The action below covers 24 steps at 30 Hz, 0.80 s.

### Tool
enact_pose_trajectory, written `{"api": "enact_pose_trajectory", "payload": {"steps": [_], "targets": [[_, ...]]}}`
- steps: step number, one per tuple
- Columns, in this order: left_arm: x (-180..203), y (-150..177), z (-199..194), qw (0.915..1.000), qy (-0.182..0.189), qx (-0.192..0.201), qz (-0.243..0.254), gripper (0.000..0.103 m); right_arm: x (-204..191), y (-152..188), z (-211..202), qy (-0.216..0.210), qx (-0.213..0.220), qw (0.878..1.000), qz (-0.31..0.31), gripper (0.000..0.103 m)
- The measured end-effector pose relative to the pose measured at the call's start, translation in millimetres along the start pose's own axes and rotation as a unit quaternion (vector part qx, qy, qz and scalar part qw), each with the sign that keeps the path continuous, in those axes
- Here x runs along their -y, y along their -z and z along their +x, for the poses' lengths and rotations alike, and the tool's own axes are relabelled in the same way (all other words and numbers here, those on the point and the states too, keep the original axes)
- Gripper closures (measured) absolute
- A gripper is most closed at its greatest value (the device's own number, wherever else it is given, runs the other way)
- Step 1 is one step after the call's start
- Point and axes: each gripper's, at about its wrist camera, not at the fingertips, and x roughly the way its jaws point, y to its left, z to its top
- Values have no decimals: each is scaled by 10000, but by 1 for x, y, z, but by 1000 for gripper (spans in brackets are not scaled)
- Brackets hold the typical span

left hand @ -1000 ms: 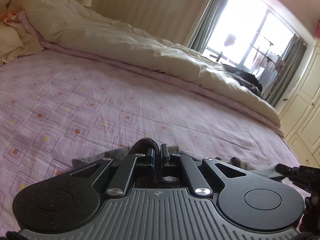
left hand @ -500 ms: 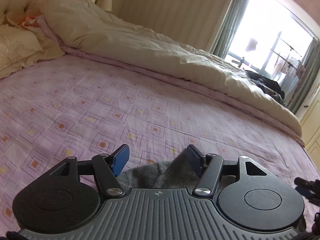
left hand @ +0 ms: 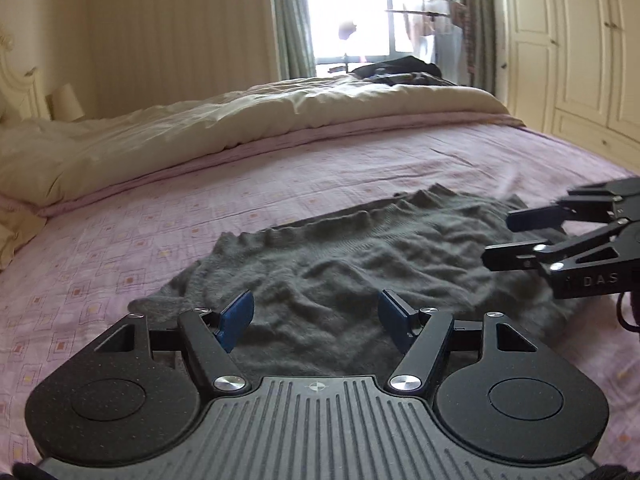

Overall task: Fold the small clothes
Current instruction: 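Lower the folded hem onto the sweater and open both tools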

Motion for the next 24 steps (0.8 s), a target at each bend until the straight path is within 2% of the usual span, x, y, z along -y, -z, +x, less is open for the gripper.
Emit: {"api": "enact_pose_trajectory", "payload": {"steps": [2,4,9,11,13,17,20,24], "targets": [[6,1,8,9999,9,-69,151,36,-3,0,12,-6,-101,9999,-71,42],[3,1,21,9998,-25,-188,39,36,-1,-1,26,40,-228,9997,-50,42],[-31,15,53,9943,-242,-660,-805,35,35,-1,50,439,-461,9961,615,42],[-46,22,55,9918,-231,-574,-1115,33,55,2,55,690,-500,9924,884,42],[-53,25,53,9917,-325,-509,-1136,33,73,4,58,875,-512,9885,1121,42],[-58,31,49,9919,-361,-315,-1179,33,94,7,56,962,-457,9824,1533,44],[-57,41,43,9926,-309,-7,-1178,32,91,3,50,936,-363,9828,1553,43],[-58,42,40,9926,-129,152,-1200,24,70,-10,32,786,-19,9888,1268,41]]}}
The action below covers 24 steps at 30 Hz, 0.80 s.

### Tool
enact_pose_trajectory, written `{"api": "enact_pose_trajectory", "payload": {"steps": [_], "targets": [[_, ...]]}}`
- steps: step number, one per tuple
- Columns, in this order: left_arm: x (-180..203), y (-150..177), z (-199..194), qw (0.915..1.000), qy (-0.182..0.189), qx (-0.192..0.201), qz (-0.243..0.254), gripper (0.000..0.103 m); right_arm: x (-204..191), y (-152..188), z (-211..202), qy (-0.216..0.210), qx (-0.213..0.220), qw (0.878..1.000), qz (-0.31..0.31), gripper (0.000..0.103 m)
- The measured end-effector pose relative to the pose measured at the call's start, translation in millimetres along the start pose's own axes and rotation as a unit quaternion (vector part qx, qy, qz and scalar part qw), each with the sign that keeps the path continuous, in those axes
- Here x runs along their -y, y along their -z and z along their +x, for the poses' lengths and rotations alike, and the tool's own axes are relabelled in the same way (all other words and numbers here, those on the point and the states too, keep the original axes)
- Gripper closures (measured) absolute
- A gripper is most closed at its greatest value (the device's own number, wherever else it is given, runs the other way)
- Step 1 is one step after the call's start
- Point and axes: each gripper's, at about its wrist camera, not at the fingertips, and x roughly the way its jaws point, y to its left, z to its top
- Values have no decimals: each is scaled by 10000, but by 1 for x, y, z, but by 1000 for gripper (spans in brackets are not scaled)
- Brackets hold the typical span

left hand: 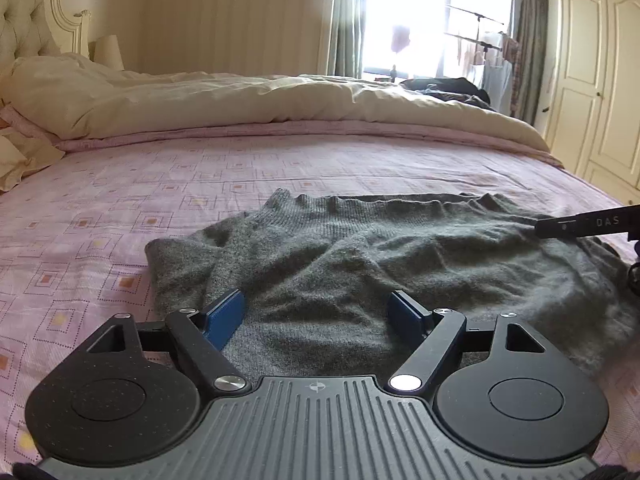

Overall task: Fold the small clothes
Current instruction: 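Lower the folded hem onto the sweater and open both tools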

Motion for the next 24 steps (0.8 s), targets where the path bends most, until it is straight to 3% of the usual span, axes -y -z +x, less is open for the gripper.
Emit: {"api": "enact_pose_trajectory", "payload": {"steps": [6,11,19,24], "targets": [[-1,1,1,10000,7,70,-63,24,-50,-4,14,-430,-233,9967,-651,41],[1,3,-3,9999,-31,165,-4,24,-71,-9,57,-317,-618,9937,-879,41],[3,3,-5,9997,-101,224,67,24,-58,-38,113,-14,-963,9948,-316,41],[6,3,-2,9997,-143,137,108,24,-47,-45,116,-59,-990,9951,-13,40]]}}
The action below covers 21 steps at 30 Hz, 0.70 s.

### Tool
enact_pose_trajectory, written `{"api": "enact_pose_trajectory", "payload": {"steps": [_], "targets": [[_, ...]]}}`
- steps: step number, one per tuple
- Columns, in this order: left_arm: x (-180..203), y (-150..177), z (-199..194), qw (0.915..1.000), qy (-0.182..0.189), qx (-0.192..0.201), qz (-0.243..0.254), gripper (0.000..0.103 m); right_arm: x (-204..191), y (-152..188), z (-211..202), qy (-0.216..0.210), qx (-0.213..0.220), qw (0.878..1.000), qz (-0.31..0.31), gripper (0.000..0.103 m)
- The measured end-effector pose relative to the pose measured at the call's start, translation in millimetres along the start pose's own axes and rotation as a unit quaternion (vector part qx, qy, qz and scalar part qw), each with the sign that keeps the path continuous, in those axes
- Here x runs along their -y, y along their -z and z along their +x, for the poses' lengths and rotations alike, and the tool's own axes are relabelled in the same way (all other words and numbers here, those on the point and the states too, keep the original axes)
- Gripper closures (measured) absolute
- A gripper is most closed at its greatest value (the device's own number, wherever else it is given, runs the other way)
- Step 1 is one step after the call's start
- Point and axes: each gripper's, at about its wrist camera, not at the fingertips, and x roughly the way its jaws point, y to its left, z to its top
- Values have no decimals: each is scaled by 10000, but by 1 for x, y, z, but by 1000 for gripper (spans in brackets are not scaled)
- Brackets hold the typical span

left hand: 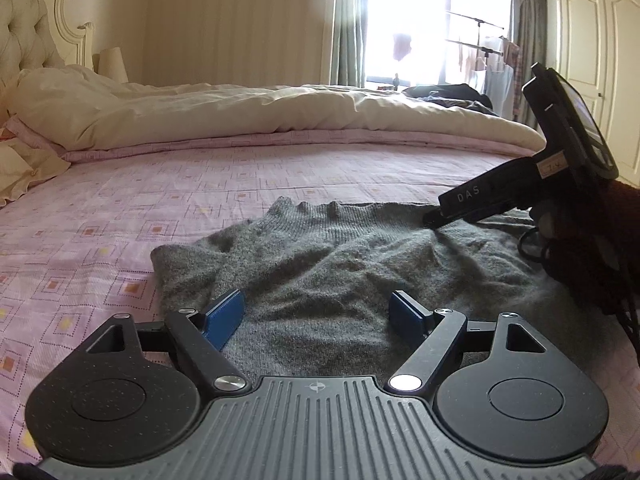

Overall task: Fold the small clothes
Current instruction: 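Lower the folded hem onto the sweater and open both tools, then grasp the sweater side edge with the right tool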

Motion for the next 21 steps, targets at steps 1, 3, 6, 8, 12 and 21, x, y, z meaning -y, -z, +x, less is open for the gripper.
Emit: {"api": "enact_pose_trajectory", "payload": {"steps": [1,3,6,8,12,21], "targets": [[0,0,0,10000,-6,-13,3,24,3,0,-5,-68,51,9999,78,40],[0,0,1,10000,-10,-34,3,24,10,-2,-22,-227,269,9990,268,38],[0,0,4,9999,-20,-125,1,24,27,5,-58,-461,595,9960,480,34],[-1,-1,7,9997,-14,-224,0,23,43,15,-82,-578,731,9935,652,27],[0,0,9,9996,-29,-268,16,22,86,47,-120,-639,712,9883,1187,25],[6,-2,11,9989,-144,-387,206,21,151,116,-141,-610,308,9752,2104,19]]}}
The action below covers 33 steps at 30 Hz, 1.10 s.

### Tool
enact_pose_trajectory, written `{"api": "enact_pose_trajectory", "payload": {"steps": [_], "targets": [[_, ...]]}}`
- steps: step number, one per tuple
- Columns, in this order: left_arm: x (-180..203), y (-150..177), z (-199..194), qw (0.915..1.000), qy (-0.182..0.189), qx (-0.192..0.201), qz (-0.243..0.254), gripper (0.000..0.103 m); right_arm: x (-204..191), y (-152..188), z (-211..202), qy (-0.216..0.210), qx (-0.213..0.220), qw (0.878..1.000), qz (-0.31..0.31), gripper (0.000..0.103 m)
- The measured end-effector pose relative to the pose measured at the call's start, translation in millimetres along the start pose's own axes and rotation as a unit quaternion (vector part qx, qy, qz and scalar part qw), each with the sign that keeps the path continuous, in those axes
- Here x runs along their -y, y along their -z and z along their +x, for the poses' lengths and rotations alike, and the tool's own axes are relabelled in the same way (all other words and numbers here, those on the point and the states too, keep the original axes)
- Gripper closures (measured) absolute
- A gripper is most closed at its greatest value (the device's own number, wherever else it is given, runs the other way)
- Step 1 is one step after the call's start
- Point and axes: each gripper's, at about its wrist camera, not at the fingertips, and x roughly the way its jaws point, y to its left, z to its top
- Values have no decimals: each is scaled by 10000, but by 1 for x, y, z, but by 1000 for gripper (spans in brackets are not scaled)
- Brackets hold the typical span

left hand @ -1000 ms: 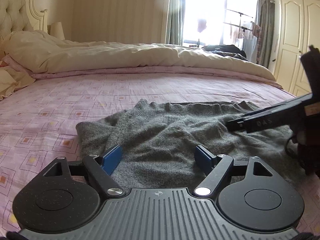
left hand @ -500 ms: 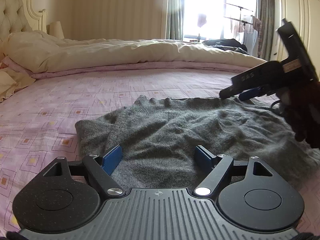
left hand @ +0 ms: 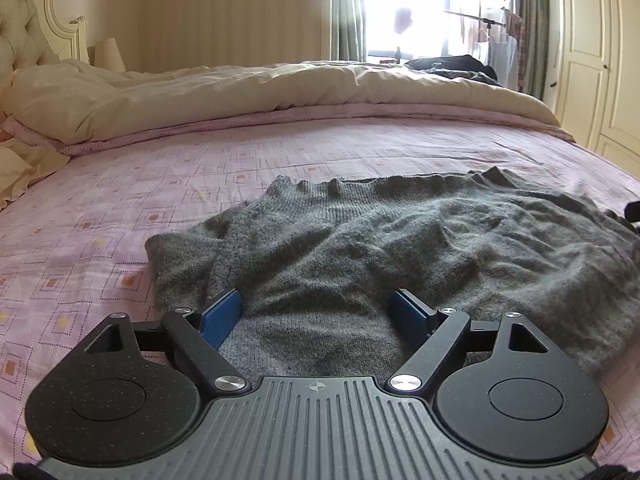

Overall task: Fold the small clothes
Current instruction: 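Grasp the sweater side edge with the right tool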

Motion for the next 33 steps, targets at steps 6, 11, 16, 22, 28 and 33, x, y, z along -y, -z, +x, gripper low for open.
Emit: {"api": "enact_pose_trajectory", "payload": {"steps": [6,11,16,22,28,33], "targets": [[-3,-12,3,9993,119,-349,-4,20,8,2,10,-750,-205,9967,248,17],[-2,-40,-4,9964,369,-731,-230,21,14,-2,27,-1223,-225,9897,708,17],[20,-71,-4,9911,662,-1026,-533,21,15,-4,32,-1277,-259,9883,792,18],[58,-82,29,9843,703,-1519,-564,21,15,-3,32,-1274,-259,9893,667,19],[73,-76,68,9750,343,-2105,-630,21,15,-4,32,-1302,-296,9891,613,19],[89,-67,75,9796,116,-1994,-229,13,17,-5,33,-1347,-311,9884,627,19]]}}
